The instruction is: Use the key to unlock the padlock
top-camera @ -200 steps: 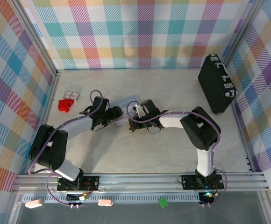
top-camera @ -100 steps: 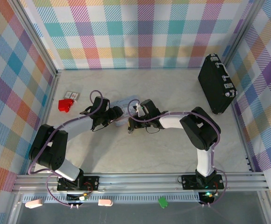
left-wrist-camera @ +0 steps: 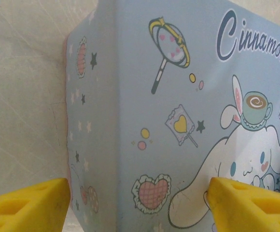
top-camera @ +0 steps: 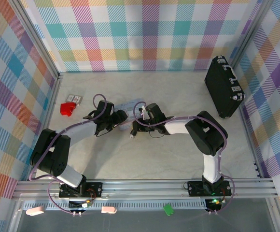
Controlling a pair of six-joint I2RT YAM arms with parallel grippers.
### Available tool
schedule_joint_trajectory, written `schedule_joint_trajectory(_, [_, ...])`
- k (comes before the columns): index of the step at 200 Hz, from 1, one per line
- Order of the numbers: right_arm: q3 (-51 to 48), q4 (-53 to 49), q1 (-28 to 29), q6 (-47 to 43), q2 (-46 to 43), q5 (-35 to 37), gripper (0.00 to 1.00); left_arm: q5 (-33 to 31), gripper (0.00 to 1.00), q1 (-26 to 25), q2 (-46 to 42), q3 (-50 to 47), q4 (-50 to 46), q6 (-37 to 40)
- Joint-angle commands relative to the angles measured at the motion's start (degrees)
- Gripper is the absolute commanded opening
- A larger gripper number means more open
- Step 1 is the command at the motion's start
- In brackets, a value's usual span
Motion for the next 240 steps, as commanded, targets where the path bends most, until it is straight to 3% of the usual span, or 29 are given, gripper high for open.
schedule_joint_trajectory(1, [-1.82,1.84,-0.26,4.51,3.02,0.92,0.19,-0.10,0.75,-1.81,1.10,-2.30,-4.67,-0.51])
schedule_joint_trajectory(39, [-3.96,4.43,-0.20,7.17,2.93,3.49,0.20,-0.71,0.74,-2.06,1.10,-2.81,-4.44,-2.12])
schedule_joint_trajectory(131, [-10.44,11.84,1.05,10.38,-0.63,11.40,0.05,-3.37,0.74,-2.21,0.61,-3.58,-5.60,-4.90])
schedule_joint_trajectory(240, [-13.41,16.34,1.05,26.17,-3.72,13.74,0.00,-5.54,0.74,-5.70,-0.02,-5.58,-3.81,-13.27])
